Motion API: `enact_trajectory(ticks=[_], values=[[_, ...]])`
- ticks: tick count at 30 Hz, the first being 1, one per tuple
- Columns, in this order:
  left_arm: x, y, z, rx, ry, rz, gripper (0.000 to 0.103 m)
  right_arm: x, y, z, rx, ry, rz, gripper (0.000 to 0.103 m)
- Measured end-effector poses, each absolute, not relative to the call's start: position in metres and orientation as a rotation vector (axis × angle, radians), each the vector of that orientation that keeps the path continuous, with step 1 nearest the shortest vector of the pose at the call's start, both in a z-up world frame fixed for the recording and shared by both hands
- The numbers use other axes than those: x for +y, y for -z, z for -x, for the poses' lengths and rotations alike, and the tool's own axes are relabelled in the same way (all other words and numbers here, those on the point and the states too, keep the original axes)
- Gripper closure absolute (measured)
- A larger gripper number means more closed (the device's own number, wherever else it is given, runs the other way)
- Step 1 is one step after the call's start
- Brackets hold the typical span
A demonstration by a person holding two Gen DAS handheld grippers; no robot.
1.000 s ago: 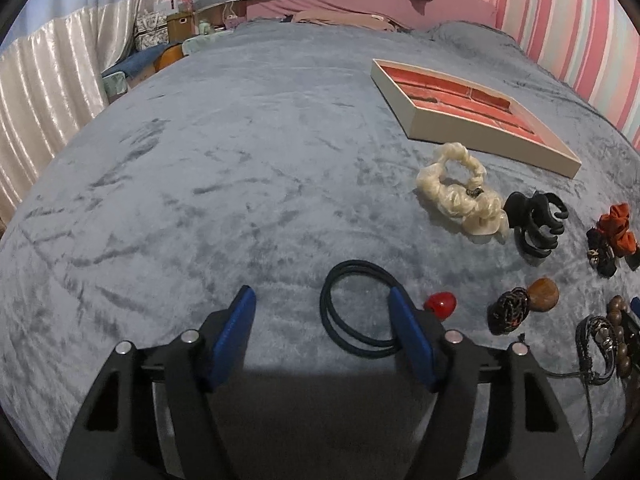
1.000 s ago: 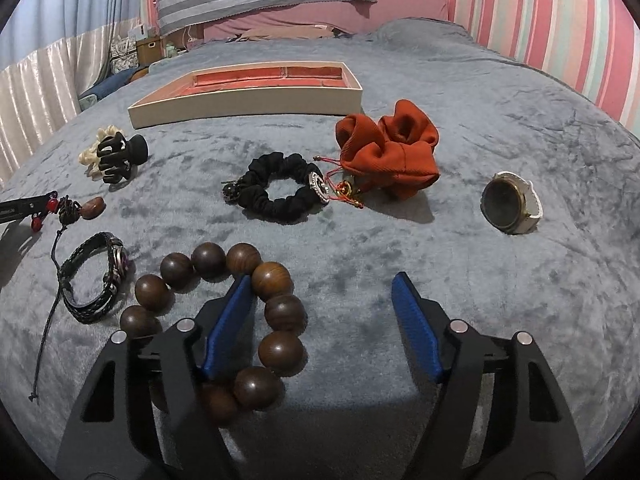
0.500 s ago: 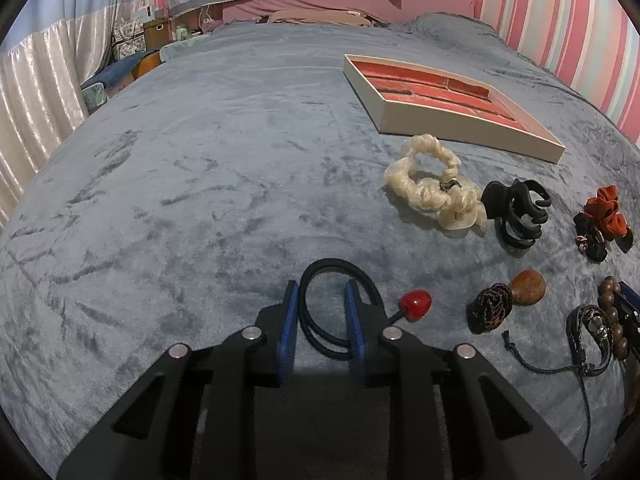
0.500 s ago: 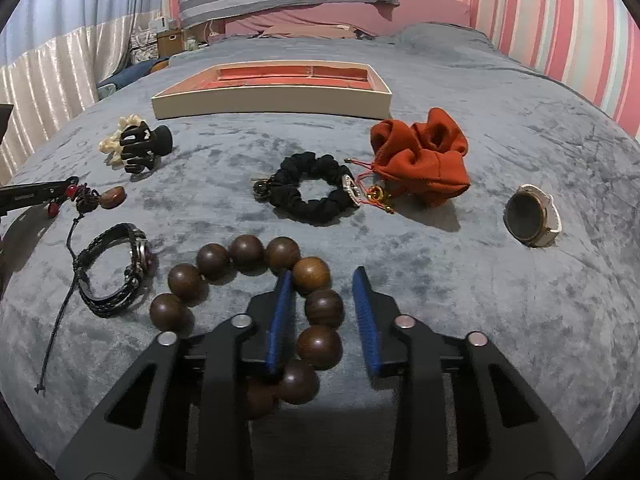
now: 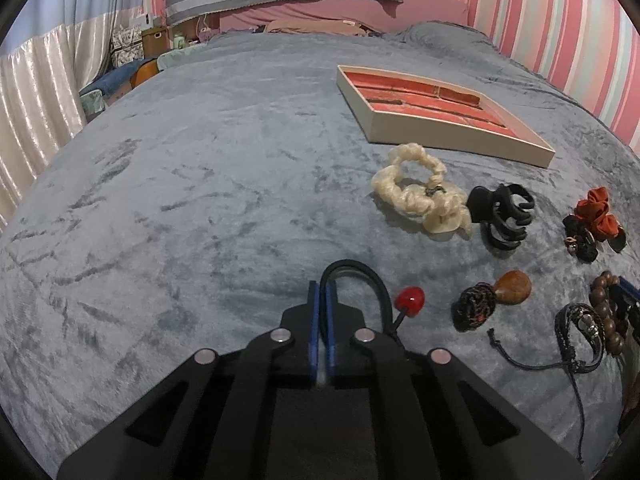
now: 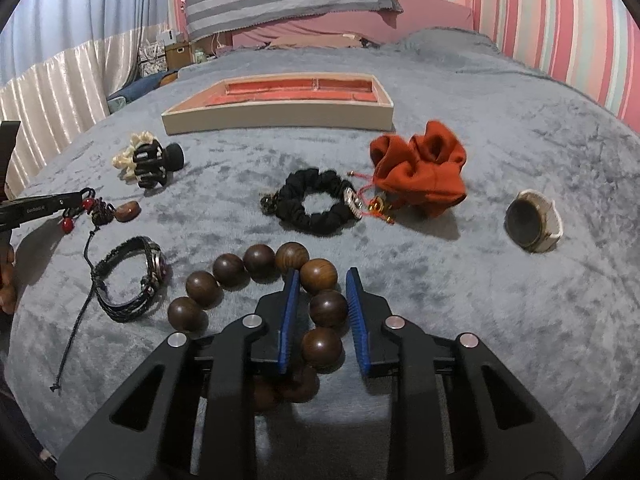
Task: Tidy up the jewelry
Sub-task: 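Carry both items to the cream tray and open both tools to release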
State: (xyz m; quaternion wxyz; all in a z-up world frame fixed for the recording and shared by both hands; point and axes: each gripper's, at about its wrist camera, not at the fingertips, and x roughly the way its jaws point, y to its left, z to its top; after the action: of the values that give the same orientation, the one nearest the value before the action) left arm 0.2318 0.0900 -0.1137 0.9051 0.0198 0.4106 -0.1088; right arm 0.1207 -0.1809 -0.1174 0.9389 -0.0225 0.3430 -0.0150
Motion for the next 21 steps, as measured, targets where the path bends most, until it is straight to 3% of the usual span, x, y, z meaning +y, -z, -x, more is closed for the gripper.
enact_trajectory(ticks=[14,21], values=[[0.065,0.049,-0.222,0.672,0.251,-0.046,0.100,-0.196,0.067,-0.146,0.557,-0.010,0.071,0.079],[0.038,0.008,-0.257,0.605,0.300,-0.049,0.100,-0.198,0.030,-0.191,0.487,-0.050,0.080,0.081]])
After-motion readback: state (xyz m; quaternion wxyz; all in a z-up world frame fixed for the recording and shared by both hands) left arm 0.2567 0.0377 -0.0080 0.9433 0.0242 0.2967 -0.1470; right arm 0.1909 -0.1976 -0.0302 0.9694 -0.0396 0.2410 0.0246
